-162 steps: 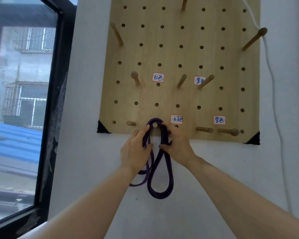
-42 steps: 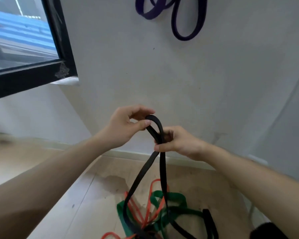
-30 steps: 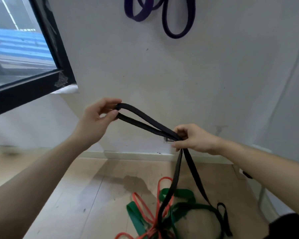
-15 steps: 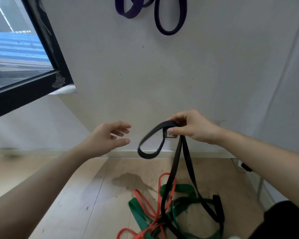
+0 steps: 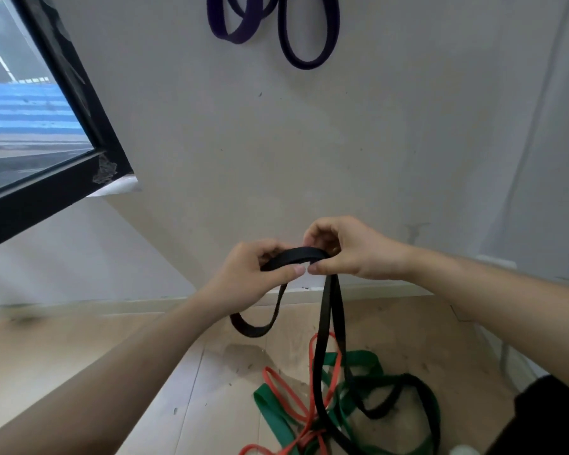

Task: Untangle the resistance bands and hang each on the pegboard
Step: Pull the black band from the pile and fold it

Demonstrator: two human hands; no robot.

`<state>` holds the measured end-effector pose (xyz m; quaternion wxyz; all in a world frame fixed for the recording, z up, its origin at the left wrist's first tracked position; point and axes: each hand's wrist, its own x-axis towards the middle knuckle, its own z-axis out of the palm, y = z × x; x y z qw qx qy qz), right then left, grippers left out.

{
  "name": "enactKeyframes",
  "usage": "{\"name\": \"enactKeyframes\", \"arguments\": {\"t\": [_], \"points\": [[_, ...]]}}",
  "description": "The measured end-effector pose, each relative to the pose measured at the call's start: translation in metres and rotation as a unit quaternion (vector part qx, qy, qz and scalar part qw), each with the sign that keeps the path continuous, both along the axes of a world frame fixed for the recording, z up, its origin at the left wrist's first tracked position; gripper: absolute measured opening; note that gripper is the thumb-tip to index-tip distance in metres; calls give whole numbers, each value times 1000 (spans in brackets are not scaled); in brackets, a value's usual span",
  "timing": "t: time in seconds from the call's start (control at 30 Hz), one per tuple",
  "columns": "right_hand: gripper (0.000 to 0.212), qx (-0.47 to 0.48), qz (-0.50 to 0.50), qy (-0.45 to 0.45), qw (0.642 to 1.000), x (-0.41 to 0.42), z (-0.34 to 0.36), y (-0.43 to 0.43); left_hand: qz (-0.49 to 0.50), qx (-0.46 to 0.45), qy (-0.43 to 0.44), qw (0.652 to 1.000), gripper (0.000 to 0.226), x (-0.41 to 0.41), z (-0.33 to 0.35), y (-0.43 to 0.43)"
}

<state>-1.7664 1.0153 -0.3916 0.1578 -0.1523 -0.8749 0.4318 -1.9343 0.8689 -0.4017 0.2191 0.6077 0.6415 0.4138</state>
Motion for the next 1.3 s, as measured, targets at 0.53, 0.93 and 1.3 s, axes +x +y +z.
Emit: {"name": "enactKeyframes", "arguments": {"t": [0.53, 0.93, 1.3], "points": [[9, -17, -29, -99, 994, -2, -33, 14, 109, 135, -35, 984, 19, -6, 22, -9], [21, -43, -81, -30, 995, 20, 0, 30, 147, 50, -48, 987, 29, -53, 2, -24], [24, 1, -79, 111, 991, 15, 26, -2, 52, -20, -158, 986, 28, -17, 13, -17]]}}
